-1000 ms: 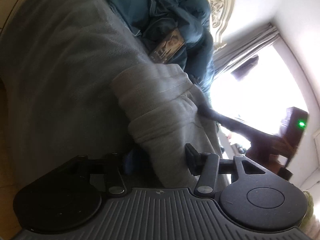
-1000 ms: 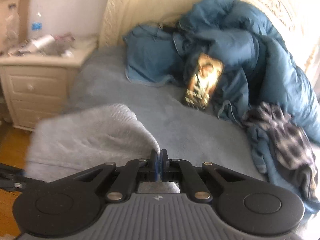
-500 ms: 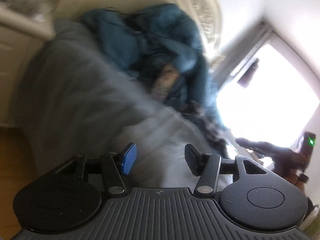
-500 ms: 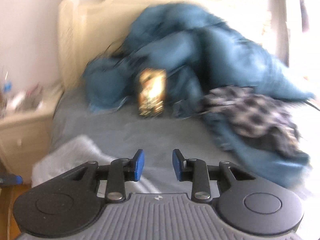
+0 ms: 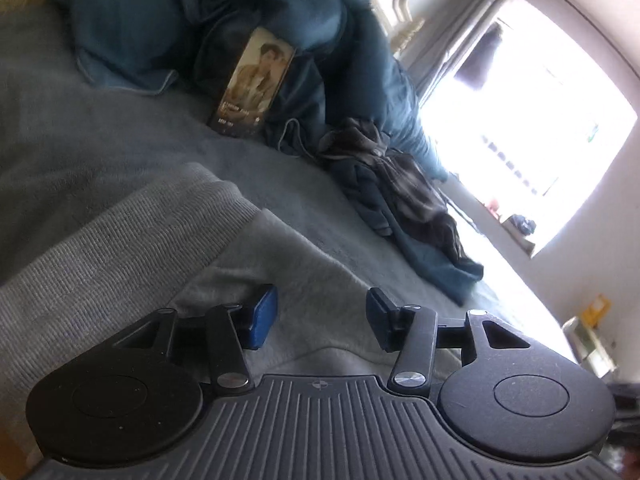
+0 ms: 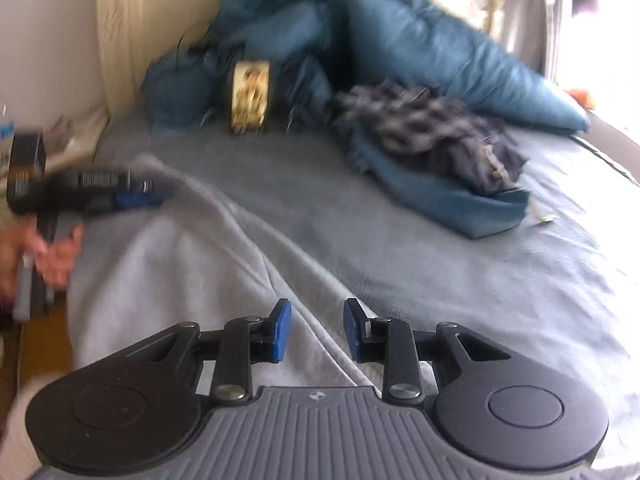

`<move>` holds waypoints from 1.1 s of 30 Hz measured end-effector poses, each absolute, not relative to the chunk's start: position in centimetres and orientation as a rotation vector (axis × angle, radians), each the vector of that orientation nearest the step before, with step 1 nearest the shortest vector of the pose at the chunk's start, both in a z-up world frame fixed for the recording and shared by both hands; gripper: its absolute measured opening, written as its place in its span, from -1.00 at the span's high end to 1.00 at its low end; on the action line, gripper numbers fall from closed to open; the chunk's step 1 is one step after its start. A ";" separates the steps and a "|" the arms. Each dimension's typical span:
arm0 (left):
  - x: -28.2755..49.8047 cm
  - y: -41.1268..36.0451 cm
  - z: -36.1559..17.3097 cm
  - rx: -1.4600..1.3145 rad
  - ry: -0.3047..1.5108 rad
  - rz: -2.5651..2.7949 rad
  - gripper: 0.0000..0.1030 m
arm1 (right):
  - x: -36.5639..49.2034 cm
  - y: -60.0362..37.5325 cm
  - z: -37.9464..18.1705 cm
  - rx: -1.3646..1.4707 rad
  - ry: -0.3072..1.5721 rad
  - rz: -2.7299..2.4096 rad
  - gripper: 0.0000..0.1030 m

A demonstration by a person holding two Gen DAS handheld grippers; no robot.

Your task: Fold clothes

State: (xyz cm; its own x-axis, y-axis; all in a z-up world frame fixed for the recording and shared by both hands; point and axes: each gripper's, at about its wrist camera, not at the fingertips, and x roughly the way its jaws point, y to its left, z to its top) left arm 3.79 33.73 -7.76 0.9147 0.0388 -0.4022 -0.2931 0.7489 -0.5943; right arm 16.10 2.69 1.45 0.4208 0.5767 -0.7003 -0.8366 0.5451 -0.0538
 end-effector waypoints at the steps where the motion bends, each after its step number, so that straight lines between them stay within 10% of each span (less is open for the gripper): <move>1: 3.8 33.8 -7.8 -0.708 0.379 0.188 0.06 | 16.8 3.2 0.7 -0.427 0.706 0.934 0.39; 18: 4.9 33.2 -8.3 -0.609 0.373 0.221 0.12 | 19.5 7.1 -3.9 -0.467 0.901 1.019 0.10; 23: 4.9 32.6 -8.3 -0.567 0.368 0.236 0.12 | 16.0 7.7 -3.3 -0.616 0.790 0.961 0.88; 33: 5.8 32.8 -7.2 -0.588 0.367 0.253 0.11 | 14.3 8.3 -0.3 -0.689 0.550 0.769 0.92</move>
